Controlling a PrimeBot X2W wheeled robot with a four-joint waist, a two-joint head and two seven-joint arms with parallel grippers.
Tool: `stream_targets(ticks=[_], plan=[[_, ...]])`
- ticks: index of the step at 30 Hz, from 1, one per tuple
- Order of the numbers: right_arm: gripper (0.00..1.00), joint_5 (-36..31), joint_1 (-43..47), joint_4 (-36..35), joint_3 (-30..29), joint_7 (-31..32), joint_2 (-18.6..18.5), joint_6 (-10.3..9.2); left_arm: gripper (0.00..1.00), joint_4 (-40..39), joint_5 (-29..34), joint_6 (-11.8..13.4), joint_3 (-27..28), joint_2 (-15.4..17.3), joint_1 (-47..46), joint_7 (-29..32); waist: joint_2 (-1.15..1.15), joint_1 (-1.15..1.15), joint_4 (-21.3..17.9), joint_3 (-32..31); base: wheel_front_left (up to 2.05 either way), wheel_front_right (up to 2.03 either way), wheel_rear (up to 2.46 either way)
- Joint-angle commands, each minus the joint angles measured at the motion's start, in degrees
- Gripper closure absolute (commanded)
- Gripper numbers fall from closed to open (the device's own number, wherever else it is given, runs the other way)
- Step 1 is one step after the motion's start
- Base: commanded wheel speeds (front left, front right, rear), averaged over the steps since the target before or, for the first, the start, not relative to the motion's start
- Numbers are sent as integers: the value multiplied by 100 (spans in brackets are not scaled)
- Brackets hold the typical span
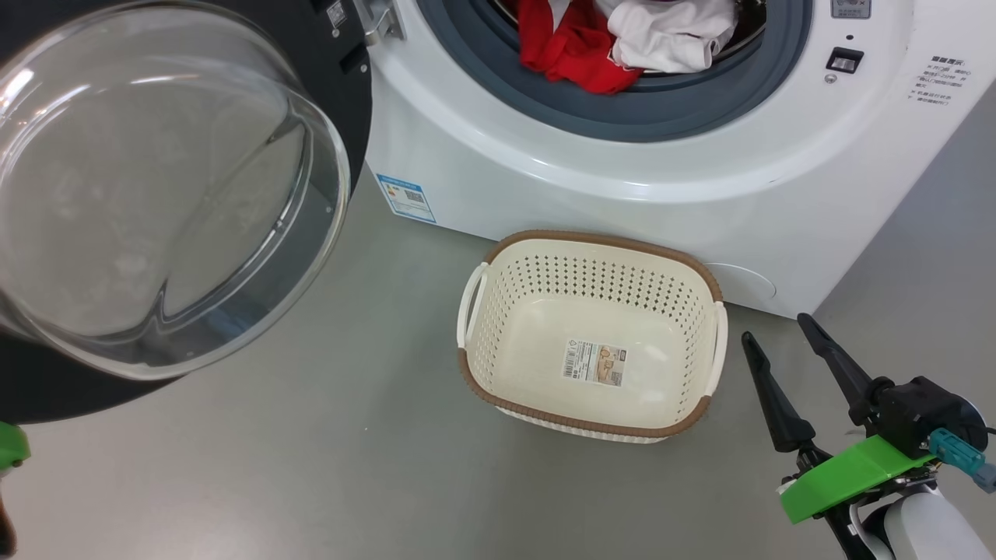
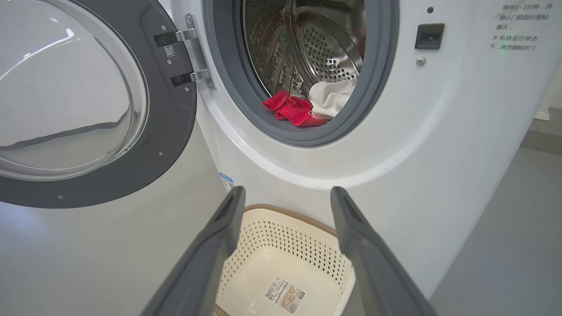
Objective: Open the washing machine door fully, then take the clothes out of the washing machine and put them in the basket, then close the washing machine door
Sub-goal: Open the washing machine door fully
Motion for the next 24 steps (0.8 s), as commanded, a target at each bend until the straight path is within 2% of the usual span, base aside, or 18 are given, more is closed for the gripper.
stream_targets(ticks=[1, 10, 20, 21, 23, 24], plan=[[0, -106, -107, -118, 143, -69, -51, 9, 100, -45, 85, -38, 302, 356, -257, -46, 0, 0, -6, -2, 0, 0, 0], [0, -104, -100, -105, 142, -69, -52, 9, 100, 32, 367, -178, 518, 192, -297, -46, 0, 0, 4, -67, 0, 0, 0], [0, -102, -67, -92, 136, -69, -31, 9, 99, -121, 622, -415, 641, -175, -19, -47, 0, 0, 21, -219, 0, 0, 0], [0, -104, -62, -92, 132, -69, -27, 9, 87, -179, 644, -433, 643, -233, 37, -47, 0, 0, 21, -232, 0, 0, 0], [0, -108, -51, -100, 117, -69, -12, 9, 58, -330, 689, -468, 626, -365, 163, -47, 0, 0, 17, -262, 0, 0, 0], [0, -123, -33, -118, 102, -69, 13, 9, 0, -505, 730, -496, 620, -491, 304, -47, 0, 0, 6, -286, 0, 0, 0]])
